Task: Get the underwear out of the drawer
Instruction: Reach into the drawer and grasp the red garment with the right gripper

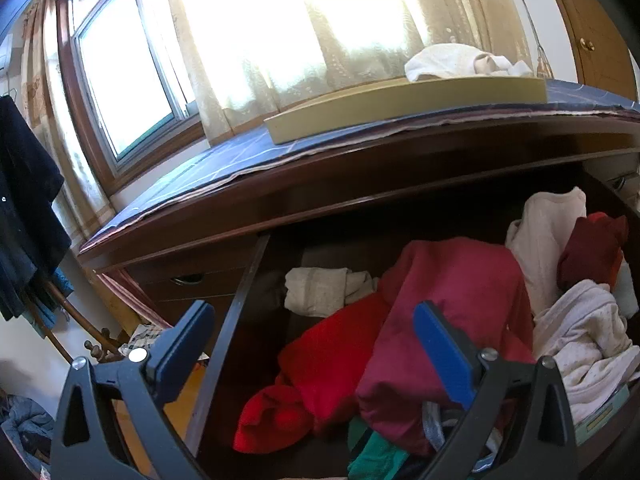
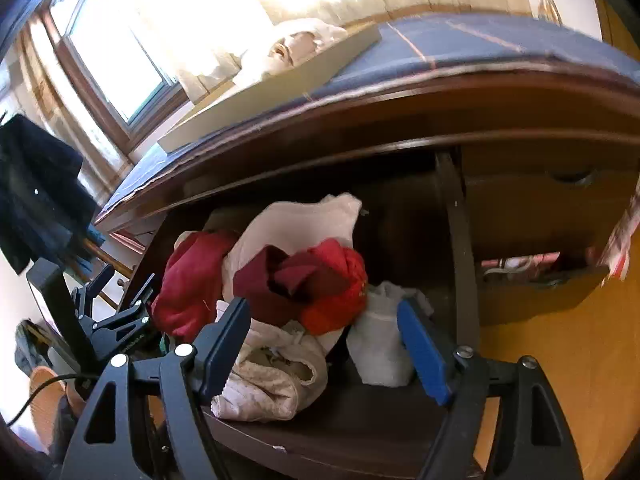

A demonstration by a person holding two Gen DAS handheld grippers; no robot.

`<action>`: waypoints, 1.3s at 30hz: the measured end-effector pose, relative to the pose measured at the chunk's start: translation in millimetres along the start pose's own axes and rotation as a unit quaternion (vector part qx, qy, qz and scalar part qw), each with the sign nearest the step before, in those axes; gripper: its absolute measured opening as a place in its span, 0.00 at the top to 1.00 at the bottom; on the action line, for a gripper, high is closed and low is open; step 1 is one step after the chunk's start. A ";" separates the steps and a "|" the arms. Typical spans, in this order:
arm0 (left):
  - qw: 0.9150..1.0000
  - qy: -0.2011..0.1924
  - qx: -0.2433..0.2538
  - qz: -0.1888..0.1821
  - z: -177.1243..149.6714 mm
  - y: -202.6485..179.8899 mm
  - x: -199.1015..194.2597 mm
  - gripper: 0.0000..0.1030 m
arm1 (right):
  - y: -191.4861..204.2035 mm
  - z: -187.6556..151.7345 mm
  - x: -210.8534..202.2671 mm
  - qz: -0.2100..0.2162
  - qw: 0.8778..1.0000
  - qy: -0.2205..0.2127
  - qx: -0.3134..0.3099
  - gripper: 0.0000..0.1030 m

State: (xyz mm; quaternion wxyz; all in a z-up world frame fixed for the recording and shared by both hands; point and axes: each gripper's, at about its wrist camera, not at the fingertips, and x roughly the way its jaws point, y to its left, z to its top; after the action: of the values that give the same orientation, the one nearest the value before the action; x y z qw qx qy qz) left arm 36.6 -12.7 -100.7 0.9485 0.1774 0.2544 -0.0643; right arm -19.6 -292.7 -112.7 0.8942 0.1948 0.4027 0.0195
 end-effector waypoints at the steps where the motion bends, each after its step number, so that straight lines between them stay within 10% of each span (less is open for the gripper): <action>1: 1.000 0.000 -0.001 -0.001 -0.1 0.1 -0.1 0.02 | -0.4 -1.4 0.1 0.003 1.000 0.002 0.002 0.25; 26: 1.000 0.001 0.001 0.014 -1.0 -1.2 0.6 0.02 | 14.7 25.2 8.6 -0.003 1.000 -0.009 -0.017 0.25; 39: 0.999 -0.029 -0.033 -0.011 -3.7 9.9 -10.8 0.00 | 101.1 46.5 67.6 0.101 0.989 0.056 -0.089 0.25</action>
State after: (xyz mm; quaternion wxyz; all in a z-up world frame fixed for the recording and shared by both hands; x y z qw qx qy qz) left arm 27.6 -1.8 -95.2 0.9600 0.1416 0.2309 -0.0715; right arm 72.2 -201.9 -96.2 0.8777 0.1525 0.4268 0.1559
